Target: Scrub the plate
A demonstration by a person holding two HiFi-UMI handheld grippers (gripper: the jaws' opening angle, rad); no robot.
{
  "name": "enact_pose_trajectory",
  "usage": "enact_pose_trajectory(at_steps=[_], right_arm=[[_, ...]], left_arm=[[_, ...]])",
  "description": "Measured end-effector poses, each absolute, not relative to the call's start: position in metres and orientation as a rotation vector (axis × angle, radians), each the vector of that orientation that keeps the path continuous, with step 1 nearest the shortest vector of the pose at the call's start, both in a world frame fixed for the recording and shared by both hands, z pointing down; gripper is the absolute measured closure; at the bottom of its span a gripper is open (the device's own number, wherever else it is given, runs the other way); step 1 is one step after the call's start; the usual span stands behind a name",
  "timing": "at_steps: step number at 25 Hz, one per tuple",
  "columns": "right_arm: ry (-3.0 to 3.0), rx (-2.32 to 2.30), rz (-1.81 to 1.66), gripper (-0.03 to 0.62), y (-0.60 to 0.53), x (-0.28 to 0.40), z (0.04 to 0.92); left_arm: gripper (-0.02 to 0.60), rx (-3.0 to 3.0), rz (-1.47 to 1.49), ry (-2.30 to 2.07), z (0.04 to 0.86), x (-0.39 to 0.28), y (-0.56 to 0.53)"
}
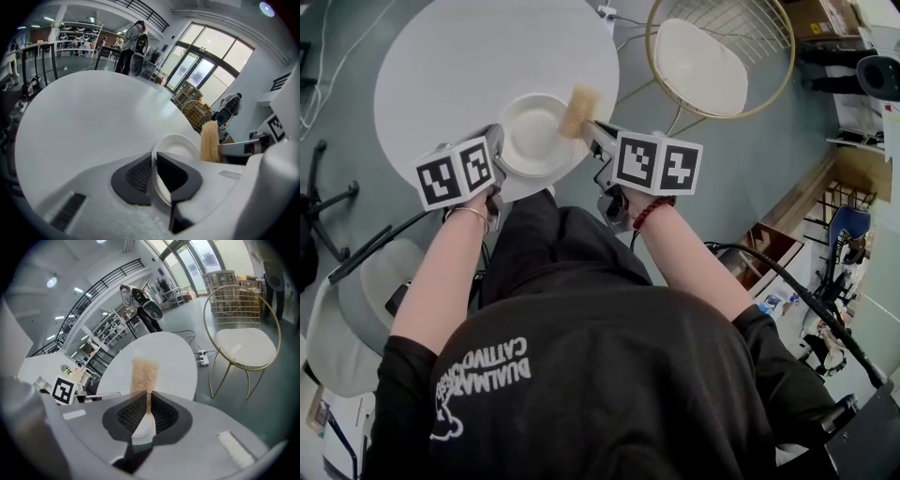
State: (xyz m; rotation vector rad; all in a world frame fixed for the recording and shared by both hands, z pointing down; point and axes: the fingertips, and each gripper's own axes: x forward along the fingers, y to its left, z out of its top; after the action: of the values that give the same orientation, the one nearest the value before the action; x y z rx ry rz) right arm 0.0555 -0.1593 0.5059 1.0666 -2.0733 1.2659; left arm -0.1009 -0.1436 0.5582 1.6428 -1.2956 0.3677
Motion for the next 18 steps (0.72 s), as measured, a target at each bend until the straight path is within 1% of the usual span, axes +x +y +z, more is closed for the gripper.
enact_pose_trajectory(at_steps=[5, 10, 13, 18], right_arm=[[-2.083, 0.849, 1.379, 0.557, -0.14, -0.001, 0.513], [-2.029, 0.668, 1.361, 0.557, -0.111, -0.039, 0.533], [-1.988, 0.679, 1.321, 0.557, -0.111, -0.043, 0.544], [-1.934, 0.754, 1.184, 0.557, -0.12, -0.024, 0.554]], left_arm=[[0.543, 1.646, 0.378, -1.309, 0.558, -0.101, -0.142], [0.543, 1.637, 0.372, -1.315, 0.558, -0.102, -0.141], [0.545, 1.635, 0.371, -1.323, 0.557, -0.102, -0.141], [0.545, 1.653, 0.372, -1.328, 0.557, -0.102, -0.14]])
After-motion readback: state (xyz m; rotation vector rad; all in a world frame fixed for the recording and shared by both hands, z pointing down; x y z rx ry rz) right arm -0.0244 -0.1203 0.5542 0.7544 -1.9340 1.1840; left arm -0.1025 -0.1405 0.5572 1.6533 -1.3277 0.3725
